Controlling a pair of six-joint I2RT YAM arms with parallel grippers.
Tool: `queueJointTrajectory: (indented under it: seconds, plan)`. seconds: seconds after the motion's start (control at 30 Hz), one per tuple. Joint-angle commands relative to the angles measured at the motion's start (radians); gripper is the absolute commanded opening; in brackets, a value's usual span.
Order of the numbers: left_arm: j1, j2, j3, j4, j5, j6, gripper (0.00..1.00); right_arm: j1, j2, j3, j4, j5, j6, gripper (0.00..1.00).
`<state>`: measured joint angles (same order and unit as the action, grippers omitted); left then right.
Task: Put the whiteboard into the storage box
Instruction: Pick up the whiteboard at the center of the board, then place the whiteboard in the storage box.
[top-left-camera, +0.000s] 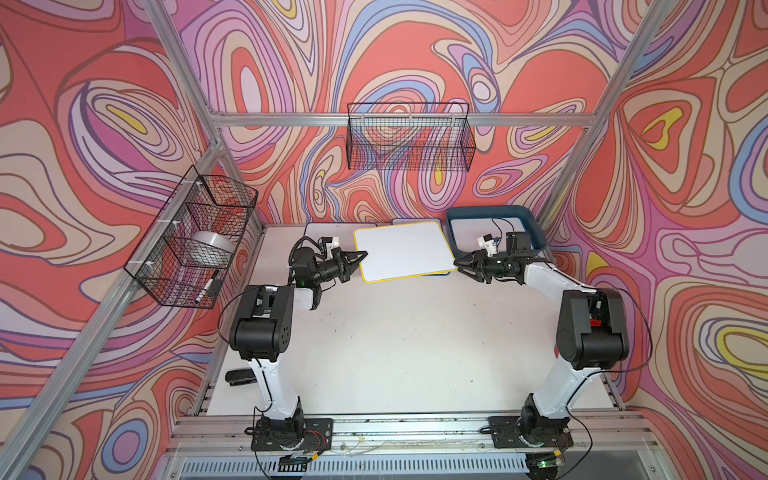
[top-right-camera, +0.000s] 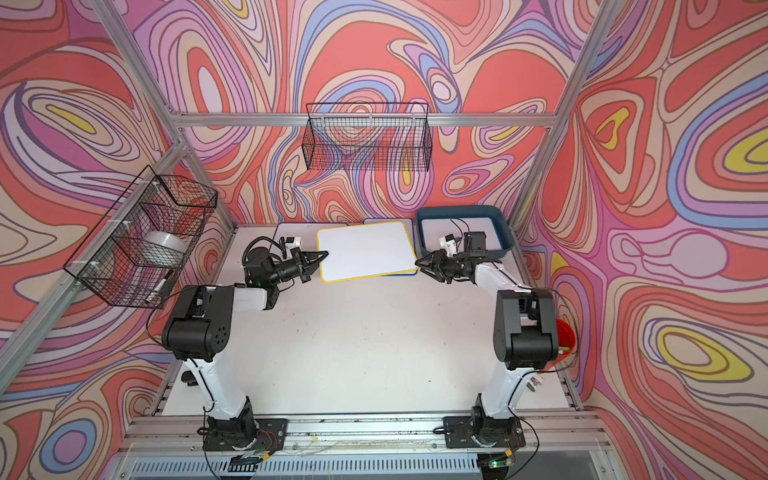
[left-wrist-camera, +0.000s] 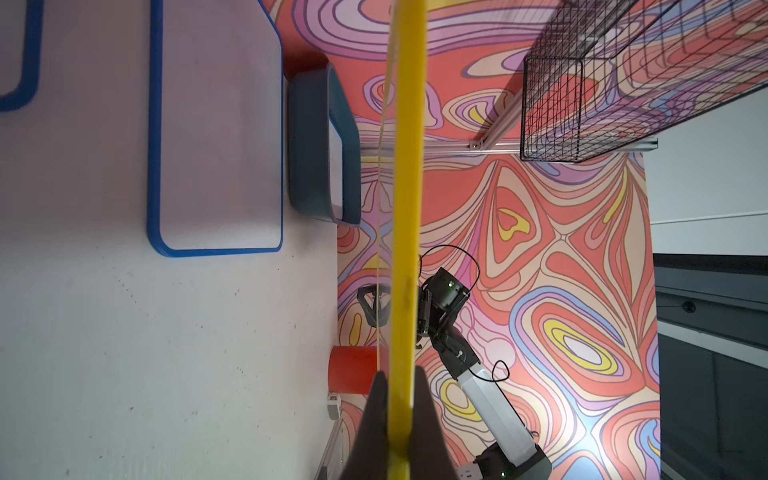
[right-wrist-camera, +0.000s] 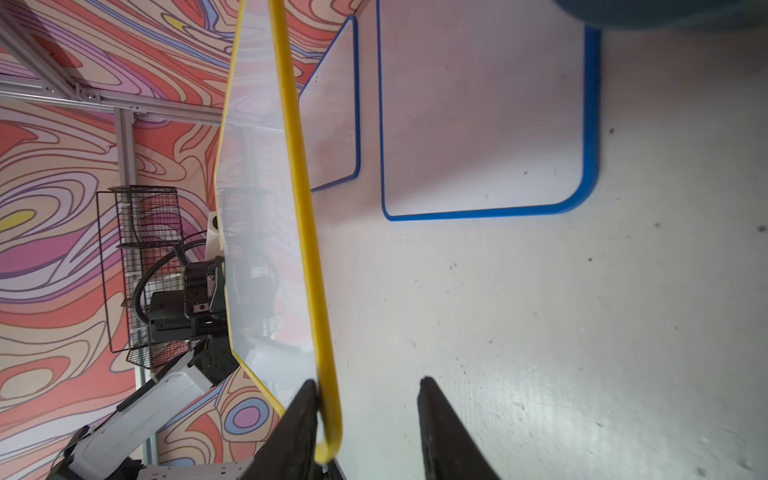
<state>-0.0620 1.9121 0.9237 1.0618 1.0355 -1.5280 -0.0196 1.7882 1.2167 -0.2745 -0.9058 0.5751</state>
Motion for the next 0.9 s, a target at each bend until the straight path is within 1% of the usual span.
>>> queueJointTrajectory:
  seconds: [0.0,0.07,0.1,0.13,0.2,0.23,0.33,0.4,0.57,0.67,0.8,0.87]
  plan:
    - [-0.021,0.003,0.036,0.147,-0.095,-0.033,0.0,-0.002,-0.062,-0.011,-0.031,0.105,-0.04,0.42]
    - [-0.042,0.024,0.067,0.125,-0.116,-0.025,0.0,-0.002,-0.086,-0.024,-0.011,0.13,-0.022,0.42]
    - [-0.053,0.036,0.081,0.124,-0.132,-0.023,0.0,-0.002,-0.108,-0.05,0.03,0.145,0.012,0.42]
    - [-0.064,0.049,0.095,0.12,-0.147,-0.021,0.0,-0.003,-0.141,-0.104,0.109,0.156,0.06,0.42]
    - [-0.082,0.074,0.125,0.098,-0.178,-0.017,0.0,-0.002,-0.177,-0.19,0.262,0.132,0.155,0.42]
    - [-0.093,0.088,0.145,0.078,-0.192,-0.01,0.0,-0.002,-0.177,-0.198,0.278,0.124,0.164,0.42]
    - [-0.123,0.132,0.22,0.004,-0.221,0.022,0.0,-0.003,-0.172,-0.193,0.232,0.131,0.141,0.42]
    - [-0.148,0.16,0.28,-0.042,-0.24,0.042,0.0,-0.002,-0.195,-0.204,0.219,0.138,0.126,0.42]
    - [-0.201,0.238,0.464,-0.174,-0.292,0.101,0.0,-0.002,-0.247,-0.201,0.157,0.157,0.076,0.42]
    - [-0.236,0.291,0.578,-0.255,-0.32,0.132,0.0,-0.002,-0.268,-0.211,0.157,0.15,0.074,0.42]
    - [-0.277,0.349,0.72,-0.425,-0.351,0.206,0.0,-0.003,-0.291,-0.233,0.167,0.143,0.08,0.42]
    - [-0.291,0.372,0.765,-0.482,-0.37,0.234,0.0,-0.003,-0.297,-0.239,0.174,0.132,0.084,0.42]
